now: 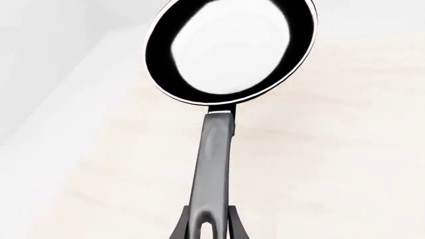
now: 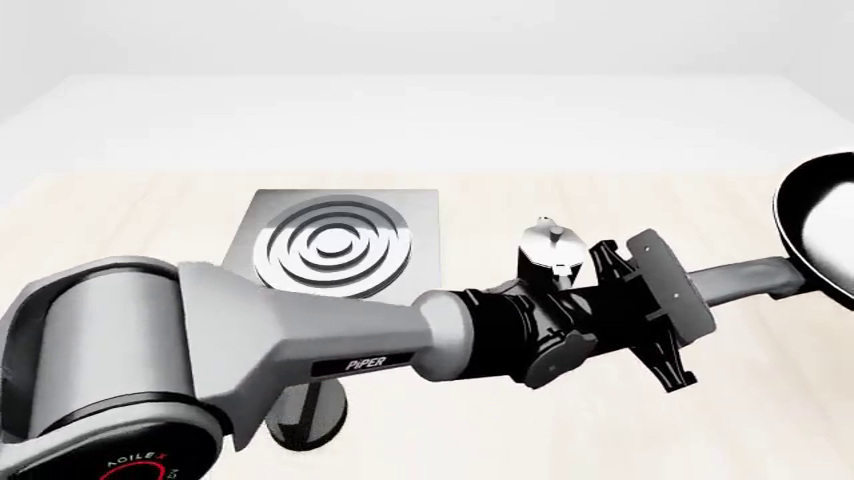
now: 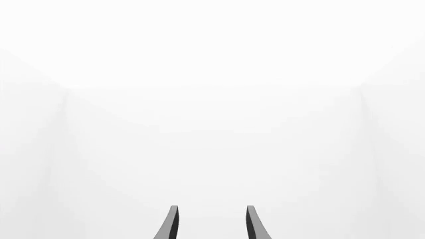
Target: Put the frying pan on the stove.
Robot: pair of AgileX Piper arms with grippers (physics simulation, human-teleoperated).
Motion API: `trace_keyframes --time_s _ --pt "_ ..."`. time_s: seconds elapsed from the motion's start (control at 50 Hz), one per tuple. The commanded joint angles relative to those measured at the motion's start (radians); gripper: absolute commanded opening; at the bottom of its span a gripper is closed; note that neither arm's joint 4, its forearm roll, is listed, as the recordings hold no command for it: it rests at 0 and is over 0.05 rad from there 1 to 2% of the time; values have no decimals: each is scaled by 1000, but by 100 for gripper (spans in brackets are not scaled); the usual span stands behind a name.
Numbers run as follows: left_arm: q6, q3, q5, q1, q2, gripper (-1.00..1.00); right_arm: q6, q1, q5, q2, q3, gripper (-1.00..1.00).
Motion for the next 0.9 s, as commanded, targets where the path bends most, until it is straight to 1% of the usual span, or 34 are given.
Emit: trace_keyframes --time_s 0.02,0.18,0.68,0.9 --pt "-45 11 -10 7 -74 -100 -2 0 -1 0 -1 100" --pt "-46 39 -18 16 -111 -100 -3 -1 -2 0 -2 100" --pt "-55 96 -33 82 -191 -100 -8 -10 -2 0 -1 100" --pt "-59 136 -50 115 -246 -100 -10 -17 -2 0 1 100"
